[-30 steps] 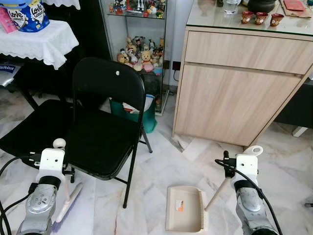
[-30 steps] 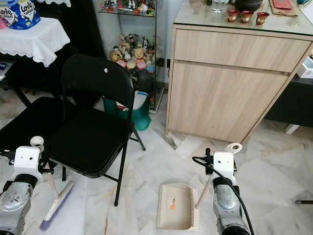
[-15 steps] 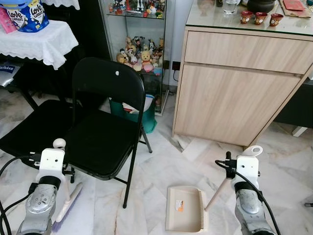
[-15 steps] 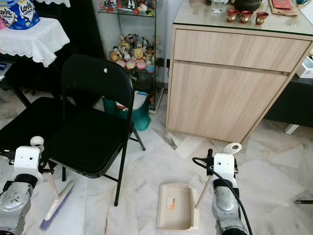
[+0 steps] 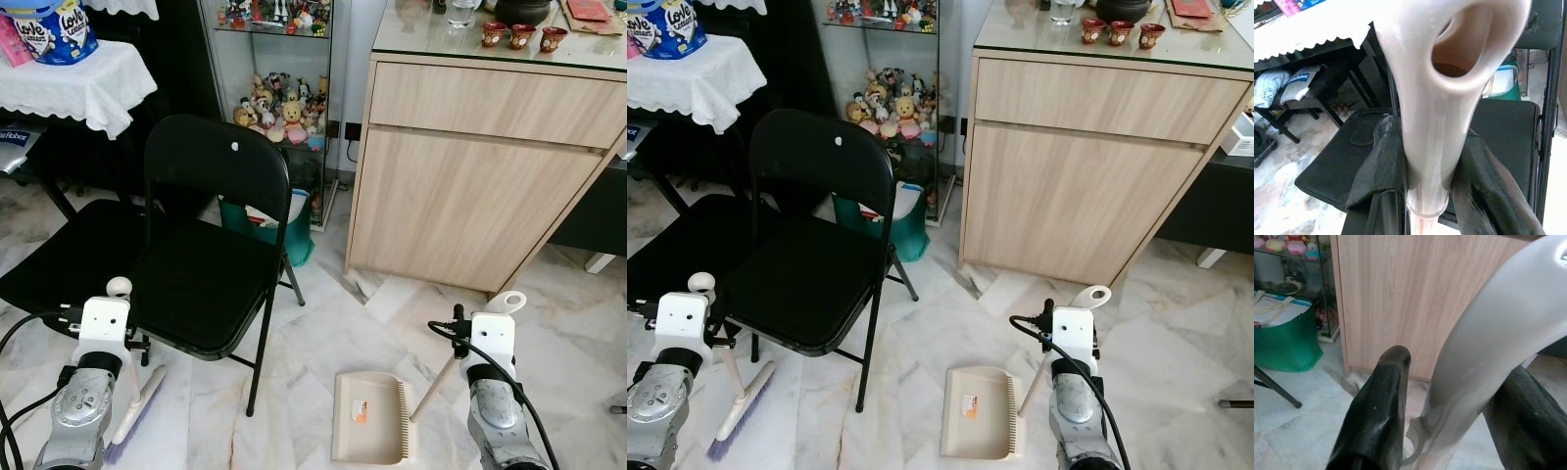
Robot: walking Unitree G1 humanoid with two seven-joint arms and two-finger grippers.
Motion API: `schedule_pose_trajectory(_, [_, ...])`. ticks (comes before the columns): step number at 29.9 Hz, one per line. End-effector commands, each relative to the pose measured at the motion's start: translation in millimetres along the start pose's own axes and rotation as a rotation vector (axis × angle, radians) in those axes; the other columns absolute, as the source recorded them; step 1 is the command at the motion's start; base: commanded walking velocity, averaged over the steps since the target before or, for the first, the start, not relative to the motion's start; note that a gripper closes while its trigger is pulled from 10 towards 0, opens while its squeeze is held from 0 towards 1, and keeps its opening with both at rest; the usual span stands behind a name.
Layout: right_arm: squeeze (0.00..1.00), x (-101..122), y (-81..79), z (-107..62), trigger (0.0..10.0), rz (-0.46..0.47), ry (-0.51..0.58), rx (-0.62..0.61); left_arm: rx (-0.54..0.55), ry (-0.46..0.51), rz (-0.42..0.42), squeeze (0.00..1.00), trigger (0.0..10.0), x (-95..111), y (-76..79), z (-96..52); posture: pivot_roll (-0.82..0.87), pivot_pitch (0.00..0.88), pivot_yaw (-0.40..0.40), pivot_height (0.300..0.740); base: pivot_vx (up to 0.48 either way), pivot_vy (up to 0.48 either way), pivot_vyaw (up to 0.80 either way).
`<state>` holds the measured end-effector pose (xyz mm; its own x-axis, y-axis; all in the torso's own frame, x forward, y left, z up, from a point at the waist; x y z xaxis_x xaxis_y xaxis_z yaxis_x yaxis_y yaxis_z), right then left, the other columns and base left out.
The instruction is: Sweep floor
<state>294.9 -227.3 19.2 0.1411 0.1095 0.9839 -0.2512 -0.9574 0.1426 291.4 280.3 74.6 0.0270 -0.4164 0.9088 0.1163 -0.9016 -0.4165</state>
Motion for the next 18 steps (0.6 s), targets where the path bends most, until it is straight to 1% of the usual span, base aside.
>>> schedule_pose_trajectory(1, [0.00, -0.1, 0.2, -0.1, 0.0, -0.001, -0.001, 0.002, 0.019, 0.020, 0.005, 0.00, 10.0, 3.4, -4.0, 1.5, 0.00, 0.085, 0.028, 0.740, 0.000, 0.000, 0.00])
schedule_pose_trajectory(3, [0.00, -0.5, 0.7, -0.2, 0.0, 0.000, -0.002, 0.000, 0.019, 0.020, 0.004, 0.00, 10.0, 3.1, -4.0, 1.4, 0.01, 0.074, 0.026, 0.740, 0.000, 0.000, 0.00])
schedule_pose_trajectory(18, [0.00, -0.9, 2.8, -0.4, 0.0, 0.007, -0.003, -0.005, 0.017, 0.022, 0.004, 0.00, 10.0, 3.3, -3.8, 1.2, 0.01, 0.068, 0.025, 0.740, 0.000, 0.000, 0.00])
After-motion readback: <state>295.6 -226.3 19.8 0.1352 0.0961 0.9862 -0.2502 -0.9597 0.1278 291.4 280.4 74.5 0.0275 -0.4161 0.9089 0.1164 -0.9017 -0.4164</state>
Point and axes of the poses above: a point about 5 cm out from each wrist's last joint towards the gripper, its own z axis pointing out of the wrist towards the gripper, its own x axis along the axis of the wrist's last joint, y = z × x, the point moved 2 cm from there along z, pointing out of the wrist towards the gripper, and after that the axes turned 5 degrees about z, right-handed, at the moved point
